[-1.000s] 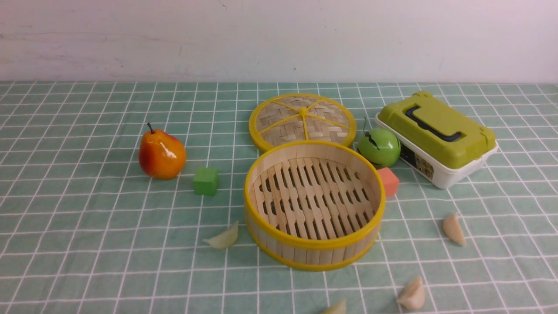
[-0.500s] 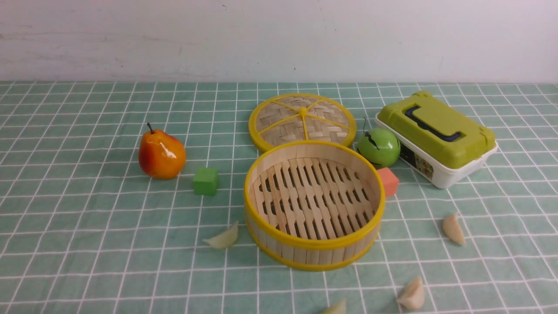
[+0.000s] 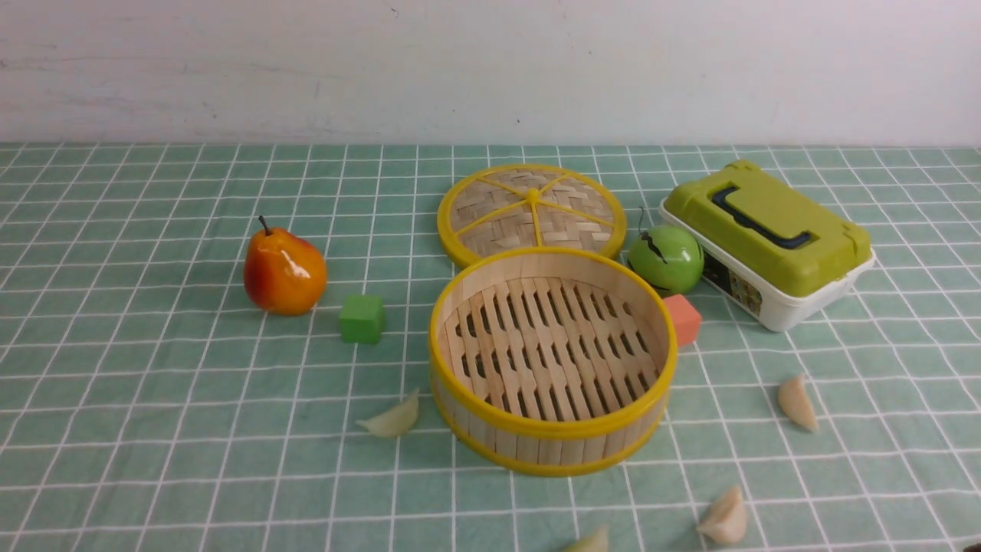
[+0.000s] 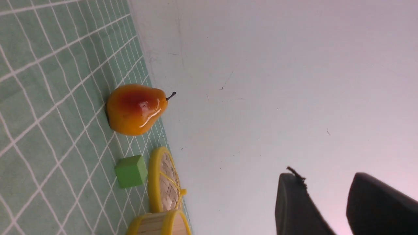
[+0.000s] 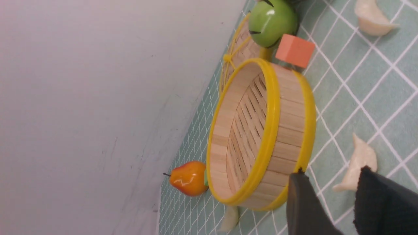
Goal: Put the dumplings into the steamer on the table with the blue tablecloth.
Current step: 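Reach for and grasp a dumpling on the table with the left gripper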
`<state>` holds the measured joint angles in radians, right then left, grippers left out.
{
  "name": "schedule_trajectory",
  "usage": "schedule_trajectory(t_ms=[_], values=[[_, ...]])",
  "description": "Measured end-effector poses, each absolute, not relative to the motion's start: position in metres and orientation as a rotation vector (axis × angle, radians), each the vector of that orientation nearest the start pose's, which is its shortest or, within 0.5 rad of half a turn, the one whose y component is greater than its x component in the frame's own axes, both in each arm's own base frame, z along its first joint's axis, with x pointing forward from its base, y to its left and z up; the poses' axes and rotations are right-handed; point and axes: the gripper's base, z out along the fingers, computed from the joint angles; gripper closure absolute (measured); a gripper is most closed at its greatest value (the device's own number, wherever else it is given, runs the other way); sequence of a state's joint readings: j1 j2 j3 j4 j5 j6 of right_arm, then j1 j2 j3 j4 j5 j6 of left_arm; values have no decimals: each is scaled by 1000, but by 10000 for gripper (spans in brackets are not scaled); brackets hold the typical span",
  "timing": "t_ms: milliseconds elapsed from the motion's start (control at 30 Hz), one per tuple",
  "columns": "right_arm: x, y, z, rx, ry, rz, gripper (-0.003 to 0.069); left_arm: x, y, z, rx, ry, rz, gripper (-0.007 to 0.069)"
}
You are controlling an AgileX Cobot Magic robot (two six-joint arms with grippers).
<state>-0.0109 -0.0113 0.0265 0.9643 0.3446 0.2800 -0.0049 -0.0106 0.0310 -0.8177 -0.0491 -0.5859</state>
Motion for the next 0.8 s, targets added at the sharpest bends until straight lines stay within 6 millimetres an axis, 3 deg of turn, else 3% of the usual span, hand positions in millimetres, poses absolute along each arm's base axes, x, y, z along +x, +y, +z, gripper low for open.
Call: schedule_trajectory(t_ms=[200,333,467,500,533,600,700,800], values=[[53,23,189,785,1607,1054,419,56,0,205,-1092,1196,-1181,387],[52,24,201,664,1607,989,426,53,-7,223,-965,1283,-1146,387],[48,26,244,402,1586,828,529,40,-18,269,-554,1481,-882,410],[48,26,247,393,1587,819,536,39,-18,274,-534,1482,-870,419],[53,27,266,299,1615,733,608,43,-21,287,-429,1612,-755,463],[61,27,284,219,1651,664,659,50,-22,300,-361,1740,-664,522],[83,31,313,48,1767,555,678,71,-21,322,-266,1999,-503,639],[105,37,332,-152,1915,500,678,92,-19,334,-177,2274,-362,638]])
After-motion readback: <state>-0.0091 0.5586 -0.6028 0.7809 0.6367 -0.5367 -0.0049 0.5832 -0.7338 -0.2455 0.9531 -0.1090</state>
